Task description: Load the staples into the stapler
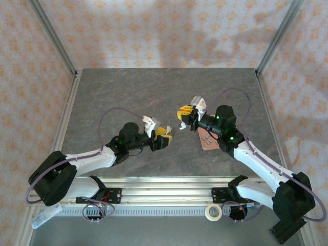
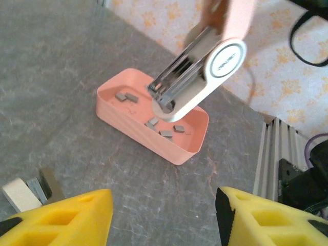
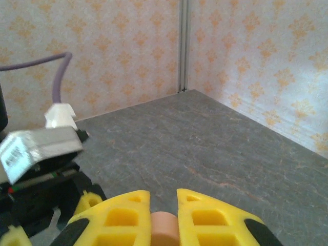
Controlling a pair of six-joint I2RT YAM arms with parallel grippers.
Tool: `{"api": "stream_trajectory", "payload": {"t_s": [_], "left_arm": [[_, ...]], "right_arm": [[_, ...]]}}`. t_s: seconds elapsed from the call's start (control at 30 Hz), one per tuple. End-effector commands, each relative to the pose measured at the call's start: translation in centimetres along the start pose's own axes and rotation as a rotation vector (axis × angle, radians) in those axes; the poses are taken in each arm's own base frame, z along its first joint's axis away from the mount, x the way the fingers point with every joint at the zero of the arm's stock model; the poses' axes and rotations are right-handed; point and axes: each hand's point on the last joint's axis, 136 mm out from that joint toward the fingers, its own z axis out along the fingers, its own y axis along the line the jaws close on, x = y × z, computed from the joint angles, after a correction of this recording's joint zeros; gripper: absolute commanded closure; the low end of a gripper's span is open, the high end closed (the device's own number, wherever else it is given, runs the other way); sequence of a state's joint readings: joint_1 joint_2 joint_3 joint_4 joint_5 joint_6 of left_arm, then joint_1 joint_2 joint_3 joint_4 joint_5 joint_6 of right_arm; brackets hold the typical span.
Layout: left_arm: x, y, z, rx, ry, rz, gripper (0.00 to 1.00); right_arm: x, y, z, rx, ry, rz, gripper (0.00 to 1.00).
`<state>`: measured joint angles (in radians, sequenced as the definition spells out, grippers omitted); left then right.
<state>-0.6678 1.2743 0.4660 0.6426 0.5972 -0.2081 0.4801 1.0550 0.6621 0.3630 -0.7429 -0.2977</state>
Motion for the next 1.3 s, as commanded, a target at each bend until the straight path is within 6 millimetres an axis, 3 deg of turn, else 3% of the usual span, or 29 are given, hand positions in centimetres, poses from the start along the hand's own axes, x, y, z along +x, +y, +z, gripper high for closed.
{"api": "stream_trajectory", "payload": {"t_s": [0.0, 0.1, 0.3, 0.53, 1.17, 1.27], "left_arm": [[-3.1, -2.0, -0.3, 0.06, -0.095, 0.277, 0.43], [-3.4, -2.8, 0.1, 0.109, -0.063, 0.399, 0.39], [-5.3, -4.2, 1.5, 0.199, -0.107, 0.44, 0.28], [-6.8, -4.8, 2.8, 0.268, -0.187, 0.422, 0.27], [-7.9, -6.8, 4.6, 0.453, -0.19, 0.378, 0.45], [-7.6, -6.9, 4.7, 0.462, -0.181, 0.379, 0.56]], "right_arm": [[-1.5, 1.6, -0.9, -0.108, -0.018, -0.056, 1.0], [-1.6, 2.2, -1.2, -0.162, -0.002, -0.074, 1.0], [-1.8, 3.1, -0.8, -0.253, 0.011, -0.078, 1.0], [-2.0, 3.9, -0.9, -0.317, 0.036, -0.106, 1.0], [-2.8, 4.6, -1.1, -0.362, 0.025, -0.1, 1.0], [-2.8, 4.5, -1.0, -0.353, 0.025, -0.101, 1.0]]}}
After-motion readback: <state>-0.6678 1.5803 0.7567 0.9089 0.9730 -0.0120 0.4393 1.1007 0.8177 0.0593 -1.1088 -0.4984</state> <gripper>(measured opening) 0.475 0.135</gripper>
